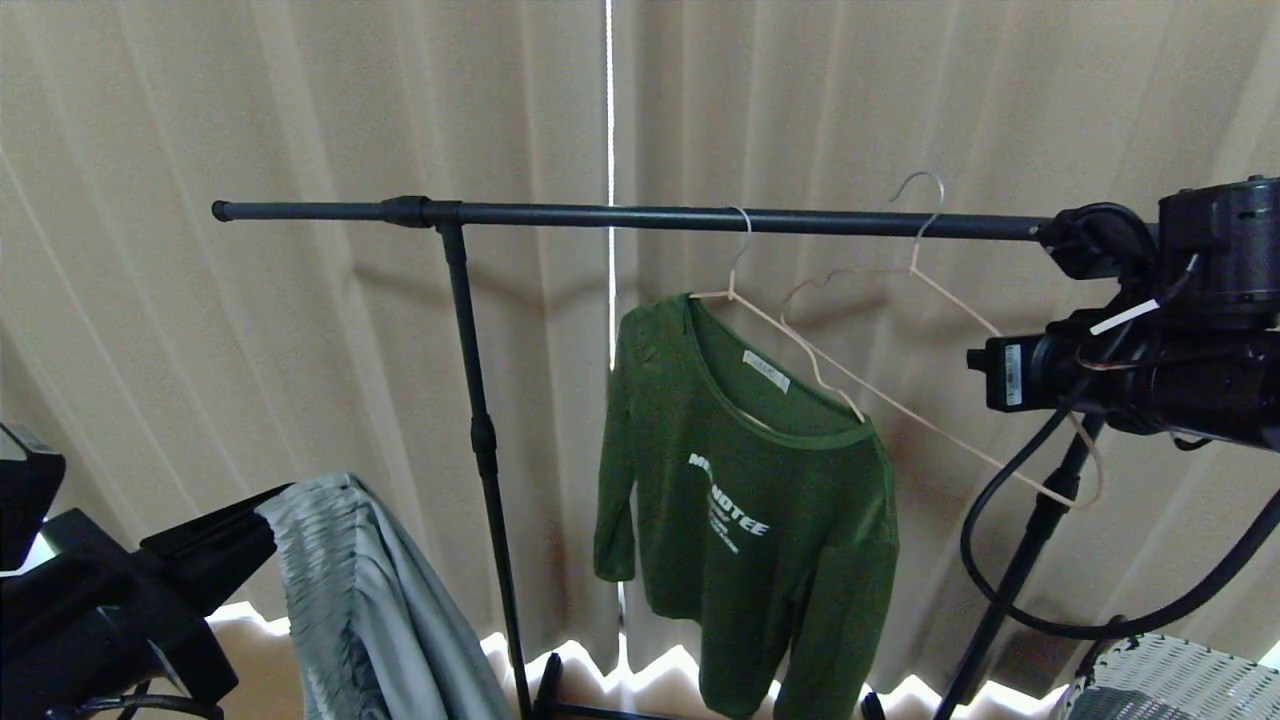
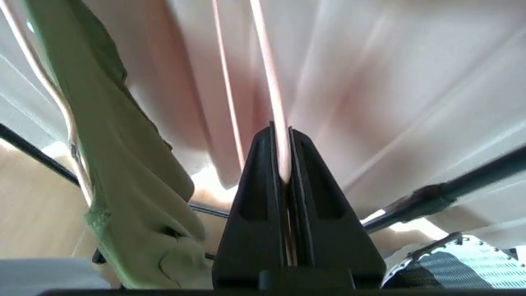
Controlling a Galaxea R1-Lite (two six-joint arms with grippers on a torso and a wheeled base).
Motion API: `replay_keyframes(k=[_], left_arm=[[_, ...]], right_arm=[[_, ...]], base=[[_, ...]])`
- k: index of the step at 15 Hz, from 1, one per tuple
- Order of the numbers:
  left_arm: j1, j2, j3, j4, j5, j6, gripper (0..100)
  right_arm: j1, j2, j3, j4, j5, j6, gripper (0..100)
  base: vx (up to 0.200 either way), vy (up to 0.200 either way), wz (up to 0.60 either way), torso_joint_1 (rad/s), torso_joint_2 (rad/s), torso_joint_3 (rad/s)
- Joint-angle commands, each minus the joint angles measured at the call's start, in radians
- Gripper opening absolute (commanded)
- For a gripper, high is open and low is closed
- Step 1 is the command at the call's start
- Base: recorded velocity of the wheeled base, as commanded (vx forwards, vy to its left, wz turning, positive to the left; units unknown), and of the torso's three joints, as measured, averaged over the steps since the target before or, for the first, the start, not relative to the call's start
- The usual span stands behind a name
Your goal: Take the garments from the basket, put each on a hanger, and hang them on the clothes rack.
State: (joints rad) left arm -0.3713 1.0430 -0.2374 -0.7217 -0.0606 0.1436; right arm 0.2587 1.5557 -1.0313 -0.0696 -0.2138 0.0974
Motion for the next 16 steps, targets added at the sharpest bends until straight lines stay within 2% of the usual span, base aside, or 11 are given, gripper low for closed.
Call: replay_keyframes(k=[1,6,11,16], left_arm=[[0.0,-0.001,0.004,-0.001,0.001,0.005,0],[0.003,-0.003,0.001,-0.001,0.001,0.016,0],[0.005,-0.015,0.003,-0.001,0.002,0.022,0],[0.005,-0.021,0.013,-0.001,0.002,0.024,0]], right_arm=[[-0.018,-0.052,0.017,-0.001,0.001,0.002,0],[-0.042,-0.209,0.125,-0.001,0.005,0.002,0],[-0.052,-0.319,0.229,-0.001,0.01,0.004,0],[-0.055,-0.35,0.295,-0.039,0.007,0.005,0]], base=[[0.0,0.0,0.0,0.0,0.0,0.0],[0.0,0.0,0.0,0.0,0.0,0.0],[-0.2,0.0,0.0,0.002,0.0,0.001],[-0.2,0.0,0.0,-0.001,0.0,0.006]])
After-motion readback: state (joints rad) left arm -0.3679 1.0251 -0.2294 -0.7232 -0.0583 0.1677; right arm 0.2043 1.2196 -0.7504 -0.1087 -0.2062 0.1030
